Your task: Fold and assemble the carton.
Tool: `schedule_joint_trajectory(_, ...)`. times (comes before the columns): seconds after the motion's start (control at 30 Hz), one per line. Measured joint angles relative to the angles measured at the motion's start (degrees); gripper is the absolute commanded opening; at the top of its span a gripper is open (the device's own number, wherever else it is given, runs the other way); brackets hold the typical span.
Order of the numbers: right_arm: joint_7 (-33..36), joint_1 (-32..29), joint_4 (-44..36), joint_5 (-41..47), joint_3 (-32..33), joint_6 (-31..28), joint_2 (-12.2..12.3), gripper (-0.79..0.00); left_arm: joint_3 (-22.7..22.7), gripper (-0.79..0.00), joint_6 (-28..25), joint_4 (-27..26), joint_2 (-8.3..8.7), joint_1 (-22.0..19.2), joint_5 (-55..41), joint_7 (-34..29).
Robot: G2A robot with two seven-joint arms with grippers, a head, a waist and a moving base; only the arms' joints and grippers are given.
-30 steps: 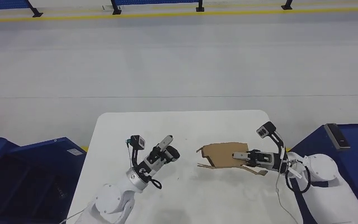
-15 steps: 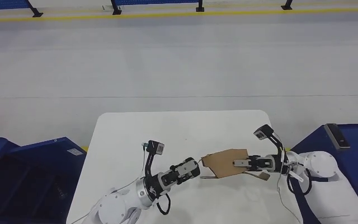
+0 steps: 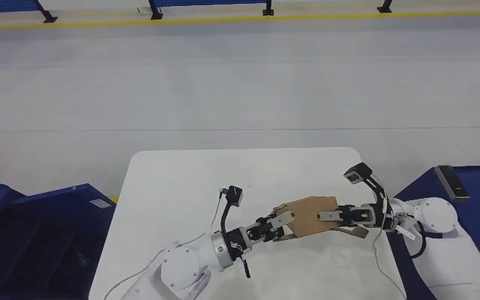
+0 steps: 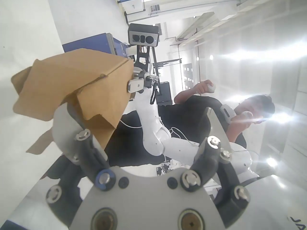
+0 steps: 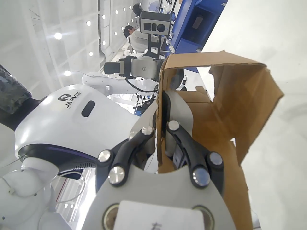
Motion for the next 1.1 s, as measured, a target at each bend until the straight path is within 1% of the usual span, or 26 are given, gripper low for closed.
schedule_joint_trajectory(0.13,0.1,0.2,0.5,0.3,0.1,0.1,0.2,-0.785,1.3,0.000,-0.3,0.6,-0.49,-0.9,-0.4,0.7)
schedule_joint_trajectory(0.2,0.0,0.3,0.8,0.0,0.0,0.0,0.3,-0.785,1.8,0.000,-1.3,0.5,-0.70,-1.1,-0.5,1.0)
schedule_joint_trajectory(0.43,-0.3,0.7,1.6,-1.3,-1.0,-0.3,0.7,-0.785,1.9,0.000,-4.1,-0.1,-1.03,-0.7,-1.2,1.6)
schedule_joint_trajectory(0.87,-0.5,1.7,2.1,-1.8,-3.6,-0.5,1.1,-0.785,3.3,0.000,-3.9,1.4,-1.88,-2.3,-0.3,2.0)
schedule_joint_trajectory(1.0,-0.1,2.3,2.8,-0.3,-3.8,-0.1,1.2,-0.785,3.2,0.000,-2.4,2.2,-2.09,-2.9,-0.2,2.5)
schedule_joint_trajectory(1.1,0.0,2.9,4.2,1.2,-3.4,0.0,1.3,-0.785,2.1,0.000,-3.1,1.9,-2.13,-2.6,-0.1,4.1)
